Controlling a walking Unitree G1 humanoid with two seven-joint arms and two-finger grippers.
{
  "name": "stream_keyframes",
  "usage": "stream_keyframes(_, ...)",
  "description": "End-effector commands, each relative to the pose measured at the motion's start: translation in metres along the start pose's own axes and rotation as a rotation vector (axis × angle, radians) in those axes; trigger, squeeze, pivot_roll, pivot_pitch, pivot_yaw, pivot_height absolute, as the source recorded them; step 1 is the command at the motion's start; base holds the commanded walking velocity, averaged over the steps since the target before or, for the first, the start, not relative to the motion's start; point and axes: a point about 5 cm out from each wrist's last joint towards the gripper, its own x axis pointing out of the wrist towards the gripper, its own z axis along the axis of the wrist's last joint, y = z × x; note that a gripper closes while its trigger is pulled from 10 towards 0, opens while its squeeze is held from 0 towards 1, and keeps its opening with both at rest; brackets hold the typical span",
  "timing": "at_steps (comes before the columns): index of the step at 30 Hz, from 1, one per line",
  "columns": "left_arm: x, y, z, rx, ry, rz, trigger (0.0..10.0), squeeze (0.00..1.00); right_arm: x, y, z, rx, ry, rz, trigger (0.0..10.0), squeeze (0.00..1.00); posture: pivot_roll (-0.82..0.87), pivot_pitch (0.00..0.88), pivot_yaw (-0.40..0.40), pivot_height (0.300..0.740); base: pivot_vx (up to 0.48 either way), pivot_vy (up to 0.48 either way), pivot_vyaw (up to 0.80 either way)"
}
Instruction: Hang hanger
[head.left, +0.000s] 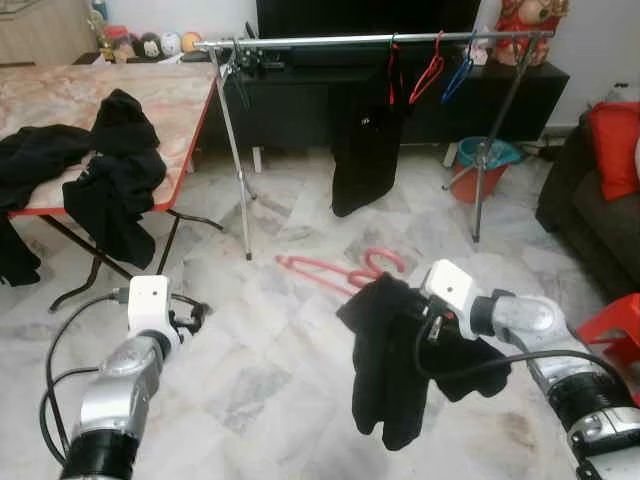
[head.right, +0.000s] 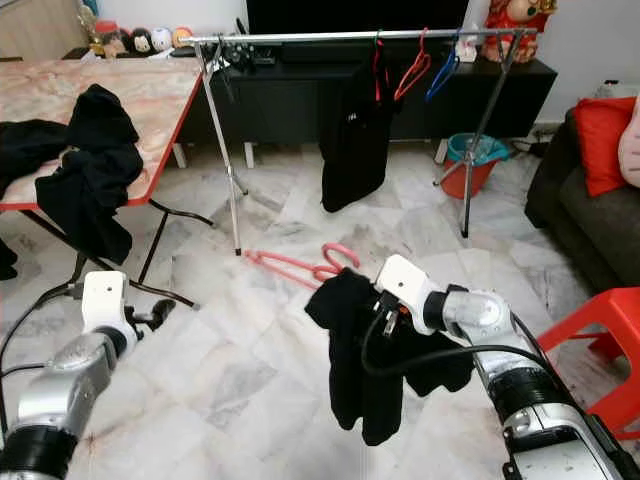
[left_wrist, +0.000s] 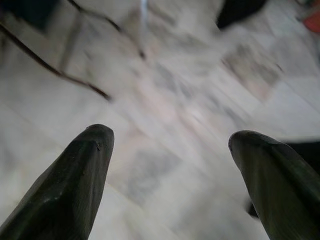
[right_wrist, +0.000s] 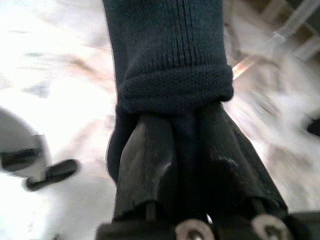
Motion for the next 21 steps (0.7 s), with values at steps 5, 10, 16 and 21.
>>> stream_keyframes(5, -0.002, -0.005, -0.016, -0.054, 0.057, -0.087, 10.0, 0.00, -0.008, 0.004, 0.014, -0.030, -0.066, 0.164, 0.0, 0.00, 0.10, 0.000, -0.012, 0.732, 0.000, 0.000, 0.00)
stream_keyframes(10, -0.005, -0.005, -0.025, -0.181, 0.060, -0.135, 10.0, 0.00, -0.012, 0.004, 0.017, -0.019, -0.089, 0.237, 0.0, 0.00, 0.11, 0.000, -0.022, 0.732, 0.000, 0.000, 0.00)
stream_keyframes(16, -0.014, -0.004, -0.037, -0.308, 0.063, -0.278, 10.0, 0.00, -0.015, 0.012, 0.023, 0.017, -0.167, 0.367, 0.0, 0.00, 0.12, 0.000, -0.031, 0.732, 0.000, 0.000, 0.00)
stream_keyframes(21, -0.023, -0.002, -0.048, -0.330, 0.077, -0.386, 10.0, 0.00, -0.014, 0.013, 0.026, 0.026, -0.198, 0.417, 0.0, 0.00, 0.13, 0.000, -0.047, 0.732, 0.000, 0.000, 0.00)
